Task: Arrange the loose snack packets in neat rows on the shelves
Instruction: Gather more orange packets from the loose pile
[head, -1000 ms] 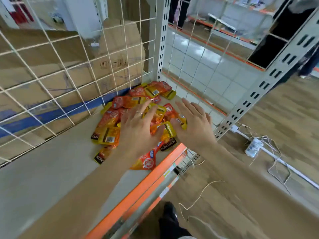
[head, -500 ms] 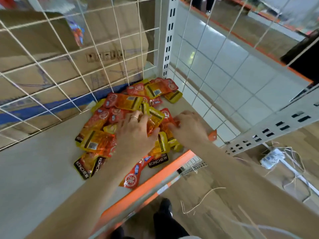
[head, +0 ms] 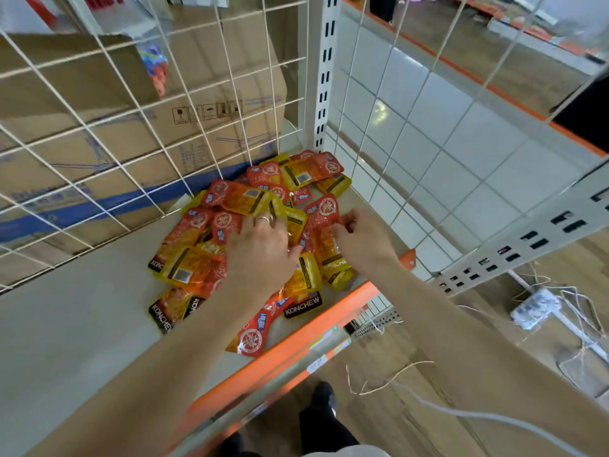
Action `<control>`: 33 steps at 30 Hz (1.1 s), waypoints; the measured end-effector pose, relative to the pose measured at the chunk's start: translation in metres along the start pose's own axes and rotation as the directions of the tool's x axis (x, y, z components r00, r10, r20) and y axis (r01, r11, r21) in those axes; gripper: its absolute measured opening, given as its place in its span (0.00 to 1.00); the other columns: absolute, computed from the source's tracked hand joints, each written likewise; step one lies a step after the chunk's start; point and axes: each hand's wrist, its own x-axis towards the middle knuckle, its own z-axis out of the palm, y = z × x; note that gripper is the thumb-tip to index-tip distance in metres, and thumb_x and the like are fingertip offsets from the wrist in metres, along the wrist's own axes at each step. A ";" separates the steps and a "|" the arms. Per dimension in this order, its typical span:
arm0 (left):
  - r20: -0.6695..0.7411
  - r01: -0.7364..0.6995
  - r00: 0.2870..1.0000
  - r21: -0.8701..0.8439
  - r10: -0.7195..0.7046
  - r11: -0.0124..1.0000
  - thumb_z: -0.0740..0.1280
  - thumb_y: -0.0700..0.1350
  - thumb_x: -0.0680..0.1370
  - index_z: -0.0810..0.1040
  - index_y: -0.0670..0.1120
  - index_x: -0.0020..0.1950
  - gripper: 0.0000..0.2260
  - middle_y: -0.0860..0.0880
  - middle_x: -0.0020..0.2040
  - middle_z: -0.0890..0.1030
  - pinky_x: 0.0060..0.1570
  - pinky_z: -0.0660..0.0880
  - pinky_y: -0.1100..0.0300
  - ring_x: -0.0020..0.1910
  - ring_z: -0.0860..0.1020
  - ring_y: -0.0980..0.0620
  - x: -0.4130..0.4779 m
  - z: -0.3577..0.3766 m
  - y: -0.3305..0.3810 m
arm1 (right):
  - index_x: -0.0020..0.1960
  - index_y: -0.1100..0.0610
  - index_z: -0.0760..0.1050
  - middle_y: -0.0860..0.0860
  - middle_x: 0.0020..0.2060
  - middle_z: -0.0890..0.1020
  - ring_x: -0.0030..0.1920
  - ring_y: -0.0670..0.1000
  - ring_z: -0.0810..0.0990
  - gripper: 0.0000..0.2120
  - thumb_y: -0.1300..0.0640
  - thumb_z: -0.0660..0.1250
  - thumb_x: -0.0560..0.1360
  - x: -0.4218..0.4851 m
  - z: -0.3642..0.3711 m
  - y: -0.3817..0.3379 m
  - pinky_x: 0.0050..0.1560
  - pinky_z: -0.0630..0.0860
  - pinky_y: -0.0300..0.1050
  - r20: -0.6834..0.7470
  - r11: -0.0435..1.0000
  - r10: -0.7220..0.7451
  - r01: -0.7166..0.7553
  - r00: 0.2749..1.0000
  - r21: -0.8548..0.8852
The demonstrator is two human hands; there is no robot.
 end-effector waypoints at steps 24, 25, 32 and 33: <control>-0.199 -0.065 0.943 -0.896 -0.267 0.438 0.61 0.39 0.82 0.78 0.45 0.54 0.07 0.47 0.39 0.81 0.38 0.80 0.56 0.37 0.82 0.51 -0.029 -0.020 -0.009 | 0.57 0.56 0.77 0.48 0.41 0.81 0.40 0.47 0.78 0.08 0.60 0.64 0.79 0.016 -0.025 -0.012 0.48 0.75 0.46 -0.034 0.910 -0.016 0.029 0.999 0.414; -0.093 0.006 0.947 -0.951 -0.306 0.308 0.61 0.37 0.80 0.79 0.48 0.52 0.09 0.43 0.40 0.81 0.40 0.78 0.55 0.39 0.80 0.48 -0.034 -0.023 -0.010 | 0.57 0.56 0.77 0.47 0.39 0.80 0.39 0.46 0.77 0.08 0.60 0.63 0.80 0.014 -0.022 -0.016 0.45 0.74 0.45 -0.014 0.910 -0.037 0.040 0.999 0.412; 0.197 0.233 0.780 -0.972 -0.595 -0.017 0.75 0.48 0.72 0.84 0.52 0.42 0.02 0.49 0.40 0.84 0.49 0.77 0.51 0.45 0.82 0.46 -0.057 -0.030 -0.038 | 0.52 0.55 0.79 0.40 0.27 0.75 0.27 0.38 0.72 0.05 0.59 0.65 0.79 -0.007 0.011 -0.049 0.35 0.67 0.37 0.086 0.900 -0.185 0.134 0.979 0.415; 0.202 0.256 0.753 -0.967 -0.627 -0.003 0.77 0.46 0.73 0.83 0.49 0.42 0.04 0.49 0.39 0.84 0.46 0.77 0.55 0.43 0.82 0.49 -0.062 -0.032 -0.043 | 0.53 0.55 0.78 0.41 0.29 0.75 0.28 0.39 0.72 0.05 0.59 0.65 0.79 -0.012 0.018 -0.054 0.36 0.67 0.37 0.102 0.904 -0.209 0.152 0.973 0.400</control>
